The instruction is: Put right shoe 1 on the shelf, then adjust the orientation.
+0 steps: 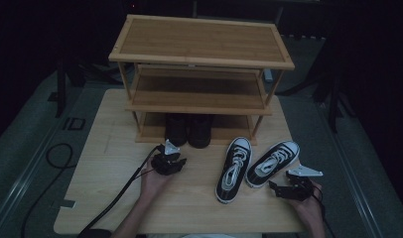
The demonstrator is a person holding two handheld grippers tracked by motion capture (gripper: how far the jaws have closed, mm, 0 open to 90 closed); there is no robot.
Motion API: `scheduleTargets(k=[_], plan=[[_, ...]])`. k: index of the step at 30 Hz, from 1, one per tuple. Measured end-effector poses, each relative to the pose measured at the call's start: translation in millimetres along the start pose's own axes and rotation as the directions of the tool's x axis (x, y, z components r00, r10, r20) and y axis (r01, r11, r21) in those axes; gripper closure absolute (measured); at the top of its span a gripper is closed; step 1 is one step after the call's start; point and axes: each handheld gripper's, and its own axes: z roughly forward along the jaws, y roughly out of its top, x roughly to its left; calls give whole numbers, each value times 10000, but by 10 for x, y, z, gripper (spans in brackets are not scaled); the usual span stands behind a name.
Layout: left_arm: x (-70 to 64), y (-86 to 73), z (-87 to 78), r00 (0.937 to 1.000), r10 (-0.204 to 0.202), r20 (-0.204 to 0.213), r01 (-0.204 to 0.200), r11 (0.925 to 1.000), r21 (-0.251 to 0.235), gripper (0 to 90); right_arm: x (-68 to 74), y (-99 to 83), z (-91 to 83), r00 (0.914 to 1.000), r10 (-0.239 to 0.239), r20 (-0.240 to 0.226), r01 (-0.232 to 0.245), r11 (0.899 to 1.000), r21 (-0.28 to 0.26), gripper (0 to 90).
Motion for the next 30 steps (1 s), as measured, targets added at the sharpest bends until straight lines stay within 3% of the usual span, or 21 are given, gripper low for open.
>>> scheduleTargets(k=[6, 13, 19, 25, 30], plan=[[49, 5, 10, 9990, -340, 274, 342, 9994, -76, 629, -1, -1, -1, 10000, -16, -7, 16, 10000, -6, 147], [45, 0, 6, 9991, -326, 277, 328, 9994, -82, 625, -2, -2, -2, 10000, -35, 3, 35, 10000, -16, 151], [28, 1, 9, 9996, -237, 182, 238, 9997, -78, 622, -16, -8, -34, 9999, -87, -107, 87, 10000, -30, 239], [18, 1, 9, 9997, -187, 134, 188, 9998, -73, 618, -1, 17, -78, 9999, 143, -87, -142, 9999, 31, 530], [2, 0, 10, 9999, -90, 45, 90, 9999, -66, 614, 10, 43, -92, 9991, 428, 70, -429, 9989, 209, 827]])
